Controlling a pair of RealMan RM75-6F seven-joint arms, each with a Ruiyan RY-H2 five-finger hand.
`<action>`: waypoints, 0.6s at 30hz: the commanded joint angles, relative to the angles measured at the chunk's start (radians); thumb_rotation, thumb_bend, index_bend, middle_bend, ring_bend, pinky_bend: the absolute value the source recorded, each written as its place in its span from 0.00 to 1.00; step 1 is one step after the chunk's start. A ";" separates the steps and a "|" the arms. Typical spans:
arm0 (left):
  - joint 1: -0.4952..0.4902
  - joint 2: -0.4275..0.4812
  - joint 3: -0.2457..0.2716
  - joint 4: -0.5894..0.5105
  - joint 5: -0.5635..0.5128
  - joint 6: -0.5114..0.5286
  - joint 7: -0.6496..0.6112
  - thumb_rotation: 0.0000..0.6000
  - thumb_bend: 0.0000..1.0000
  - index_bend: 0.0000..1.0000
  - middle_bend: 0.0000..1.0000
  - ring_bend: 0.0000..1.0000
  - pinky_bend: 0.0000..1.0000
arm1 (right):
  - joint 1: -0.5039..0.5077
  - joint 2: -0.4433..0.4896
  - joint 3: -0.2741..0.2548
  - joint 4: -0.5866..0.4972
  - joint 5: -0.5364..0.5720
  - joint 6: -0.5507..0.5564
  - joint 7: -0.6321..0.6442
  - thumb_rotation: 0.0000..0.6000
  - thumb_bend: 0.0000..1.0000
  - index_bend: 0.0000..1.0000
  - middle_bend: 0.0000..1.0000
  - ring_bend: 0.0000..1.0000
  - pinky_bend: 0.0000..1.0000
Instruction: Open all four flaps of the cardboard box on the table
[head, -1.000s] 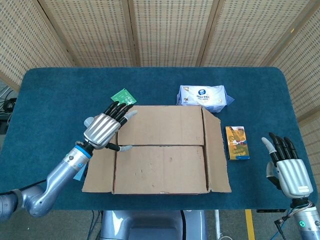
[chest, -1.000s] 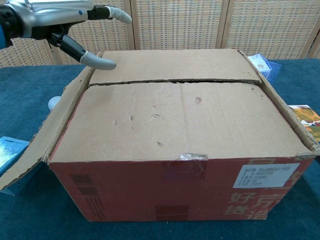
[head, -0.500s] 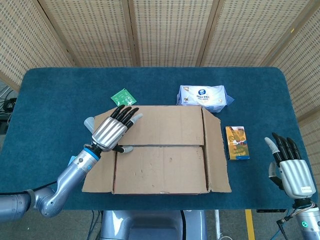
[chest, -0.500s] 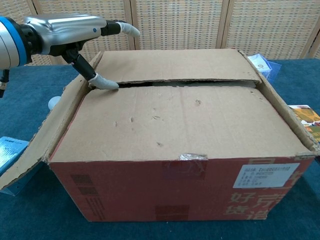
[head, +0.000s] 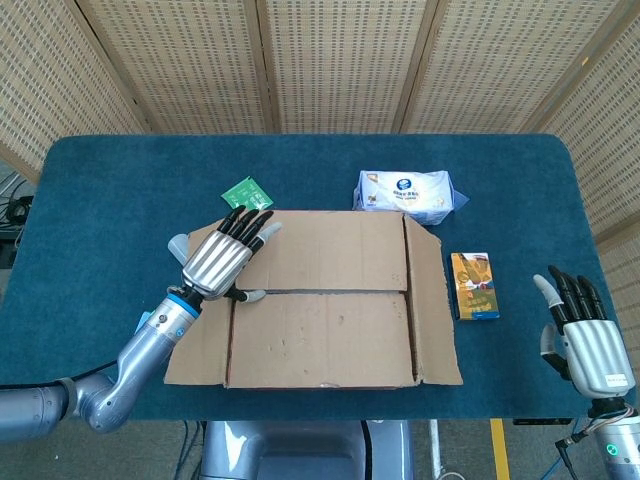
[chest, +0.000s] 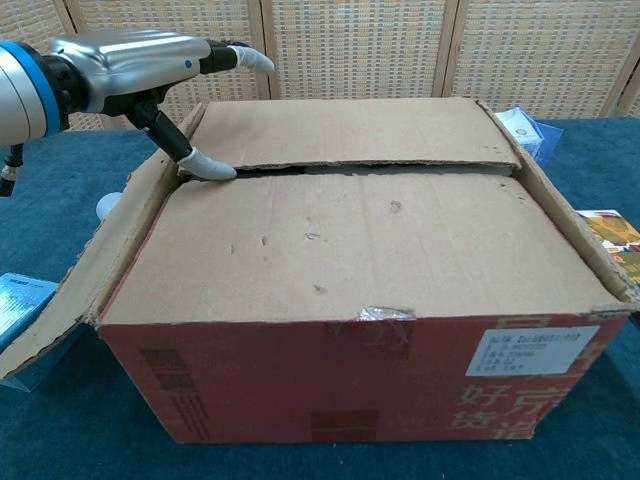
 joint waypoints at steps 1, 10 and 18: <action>-0.004 0.000 0.000 -0.001 -0.012 -0.004 0.004 0.71 0.10 0.00 0.00 0.00 0.00 | -0.001 0.000 0.001 0.001 0.000 0.001 0.002 1.00 0.81 0.00 0.00 0.00 0.00; -0.002 -0.005 -0.015 0.001 -0.003 0.031 -0.007 0.72 0.11 0.00 0.00 0.00 0.00 | -0.001 -0.001 0.003 0.001 -0.001 0.001 0.003 1.00 0.81 0.00 0.00 0.00 0.00; 0.022 0.016 -0.036 -0.008 0.081 0.102 -0.073 0.74 0.12 0.00 0.00 0.00 0.00 | -0.003 0.000 0.005 -0.002 -0.003 0.004 0.002 1.00 0.80 0.00 0.00 0.00 0.00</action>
